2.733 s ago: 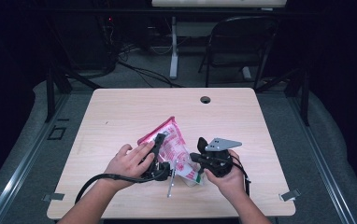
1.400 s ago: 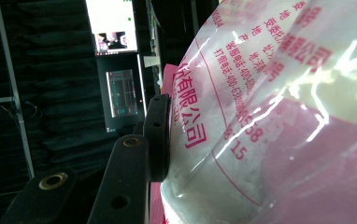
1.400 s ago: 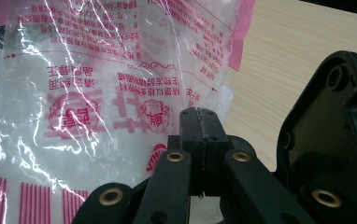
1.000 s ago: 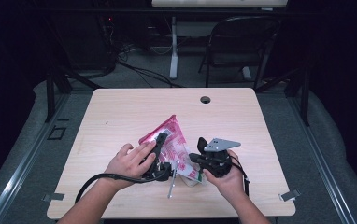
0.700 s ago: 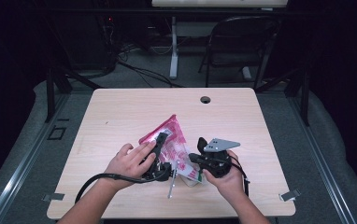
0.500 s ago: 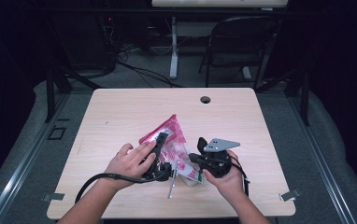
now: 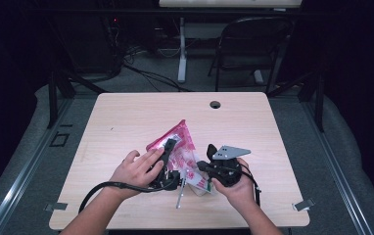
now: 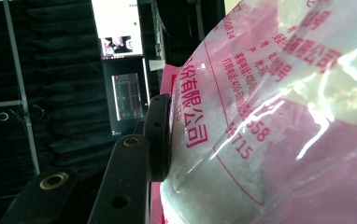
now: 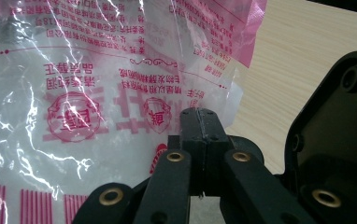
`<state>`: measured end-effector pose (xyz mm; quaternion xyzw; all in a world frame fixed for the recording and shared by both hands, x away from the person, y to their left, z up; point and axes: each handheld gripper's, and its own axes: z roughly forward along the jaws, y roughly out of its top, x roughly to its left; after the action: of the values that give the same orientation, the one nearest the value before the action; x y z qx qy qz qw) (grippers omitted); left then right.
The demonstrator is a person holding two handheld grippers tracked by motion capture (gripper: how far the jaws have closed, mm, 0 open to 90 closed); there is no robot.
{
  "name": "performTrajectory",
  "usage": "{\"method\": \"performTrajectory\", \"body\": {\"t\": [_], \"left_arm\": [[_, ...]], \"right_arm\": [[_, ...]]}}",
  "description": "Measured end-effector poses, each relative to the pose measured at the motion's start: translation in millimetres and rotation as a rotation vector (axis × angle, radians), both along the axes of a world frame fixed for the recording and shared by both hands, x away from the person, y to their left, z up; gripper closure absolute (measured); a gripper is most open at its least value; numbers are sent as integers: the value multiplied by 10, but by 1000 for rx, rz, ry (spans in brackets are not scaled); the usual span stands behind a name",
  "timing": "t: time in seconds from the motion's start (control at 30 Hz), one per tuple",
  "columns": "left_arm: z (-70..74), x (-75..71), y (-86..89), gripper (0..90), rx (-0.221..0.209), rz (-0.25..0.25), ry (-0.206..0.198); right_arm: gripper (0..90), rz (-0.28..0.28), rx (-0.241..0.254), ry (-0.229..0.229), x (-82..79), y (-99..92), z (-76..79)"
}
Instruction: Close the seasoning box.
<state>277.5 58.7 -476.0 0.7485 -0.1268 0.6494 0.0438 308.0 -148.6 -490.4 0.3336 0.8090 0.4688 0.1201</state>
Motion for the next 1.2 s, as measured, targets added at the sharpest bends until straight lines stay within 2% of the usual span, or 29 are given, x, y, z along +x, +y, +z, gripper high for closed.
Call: {"method": "performTrajectory", "body": {"t": [0.8, 1.2], "left_arm": [[51, -23, 6, 687, -6, -1, 0], [45, -18, -1, 683, -2, -12, -7]], "right_arm": [[900, -5, 17, -10, -24, -23, 45], [900, -3, 9, -6, -27, -8, 28]]}}
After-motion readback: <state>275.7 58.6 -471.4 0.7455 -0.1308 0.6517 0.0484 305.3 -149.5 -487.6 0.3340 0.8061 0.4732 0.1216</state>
